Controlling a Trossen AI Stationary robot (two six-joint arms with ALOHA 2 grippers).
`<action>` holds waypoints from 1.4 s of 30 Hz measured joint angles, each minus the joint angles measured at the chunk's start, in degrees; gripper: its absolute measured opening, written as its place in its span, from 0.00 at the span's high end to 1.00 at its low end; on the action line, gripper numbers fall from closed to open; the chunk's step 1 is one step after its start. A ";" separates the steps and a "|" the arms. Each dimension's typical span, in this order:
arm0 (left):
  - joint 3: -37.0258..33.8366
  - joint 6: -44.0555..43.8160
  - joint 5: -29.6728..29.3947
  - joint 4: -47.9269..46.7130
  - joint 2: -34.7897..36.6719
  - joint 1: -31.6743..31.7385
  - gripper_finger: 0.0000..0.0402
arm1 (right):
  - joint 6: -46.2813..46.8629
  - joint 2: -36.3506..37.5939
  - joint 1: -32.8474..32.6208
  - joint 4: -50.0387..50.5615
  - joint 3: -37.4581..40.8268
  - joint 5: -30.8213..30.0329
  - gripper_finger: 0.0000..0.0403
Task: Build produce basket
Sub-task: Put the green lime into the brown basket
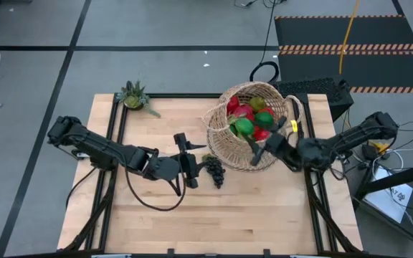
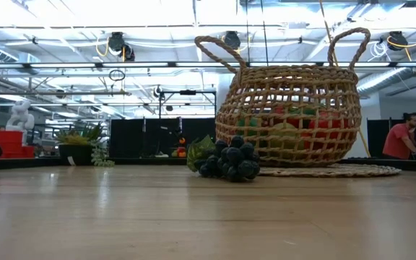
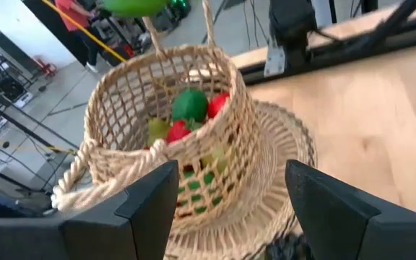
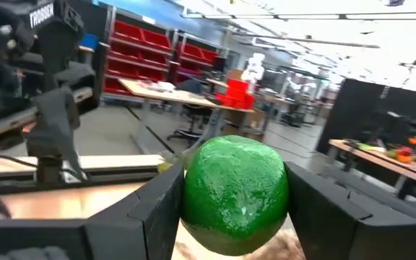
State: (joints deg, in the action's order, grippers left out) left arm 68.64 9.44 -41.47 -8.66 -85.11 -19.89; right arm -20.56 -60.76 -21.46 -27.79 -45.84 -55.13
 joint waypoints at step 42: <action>0.00 -4.18 4.51 -5.38 -0.02 6.48 0.37 | 6.23 -16.85 43.44 75.30 -32.39 37.50 0.46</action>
State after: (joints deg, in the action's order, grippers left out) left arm 68.64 5.26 -36.96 -14.04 -85.12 -13.41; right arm -14.33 -77.61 21.98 47.51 -78.24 -17.63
